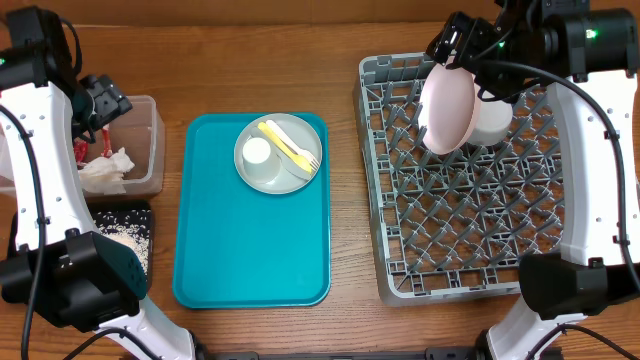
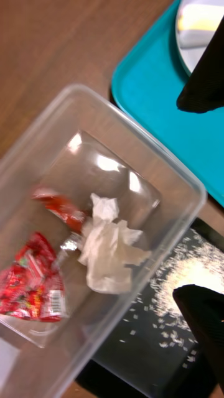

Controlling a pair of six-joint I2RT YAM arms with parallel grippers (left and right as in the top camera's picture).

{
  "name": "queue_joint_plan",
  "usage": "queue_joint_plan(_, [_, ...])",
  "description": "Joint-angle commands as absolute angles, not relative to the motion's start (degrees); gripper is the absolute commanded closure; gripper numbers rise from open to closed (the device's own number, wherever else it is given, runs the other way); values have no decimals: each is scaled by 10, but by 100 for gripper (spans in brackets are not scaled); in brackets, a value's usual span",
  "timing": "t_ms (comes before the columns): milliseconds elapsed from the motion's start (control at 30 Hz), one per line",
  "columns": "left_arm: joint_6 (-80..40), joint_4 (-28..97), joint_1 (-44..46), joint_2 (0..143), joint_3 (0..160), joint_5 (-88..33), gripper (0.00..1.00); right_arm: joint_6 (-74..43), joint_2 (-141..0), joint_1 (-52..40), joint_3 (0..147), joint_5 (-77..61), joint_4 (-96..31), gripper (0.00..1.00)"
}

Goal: Sort waste into correct bins and load items into the dishwasher rack
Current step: 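Carry the red strip left and drop it into the clear bin, then reach the right gripper over the white paper cup on the plate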

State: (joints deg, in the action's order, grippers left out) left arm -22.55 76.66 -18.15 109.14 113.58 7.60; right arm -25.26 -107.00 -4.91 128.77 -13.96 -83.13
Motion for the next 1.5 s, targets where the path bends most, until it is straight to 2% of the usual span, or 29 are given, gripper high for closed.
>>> queue_joint_plan(0, [-255, 796, -185, 1086, 1156, 79, 8, -251, -1065, -48, 1287, -135, -828, 0])
queue_joint_plan(67, [-287, 837, -185, 1079, 1181, 79, 0, -251, -1065, -48, 1287, -135, -828, 0])
queue_joint_plan(200, [-338, 909, -190, 1060, 1216, 87, 0, -251, -1065, -48, 1287, -135, -828, 0])
queue_joint_plan(433, [-342, 962, -215, 1049, 1214, 99, 0, -251, -1065, -48, 1287, -135, -828, 0])
queue_joint_plan(567, [-426, 944, -249, 1049, 1214, 170, 0, -251, -1065, -48, 1287, -135, -828, 0])
queue_joint_plan(800, [-433, 938, -307, 1049, 1213, 154, 0, -251, -1065, -48, 1287, -135, -828, 0])
queue_joint_plan(1100, [-433, 938, -310, 1049, 1213, 154, 0, -258, -1065, -48, 1287, -149, -824, 0])
queue_joint_plan(1300, [-433, 938, -310, 1049, 1213, 154, 0, -258, -1065, -50, 1287, -240, -830, 0])
queue_joint_plan(1467, [-433, 938, -310, 1049, 1213, 154, 0, -216, -1066, -111, 1286, -237, -773, 0])
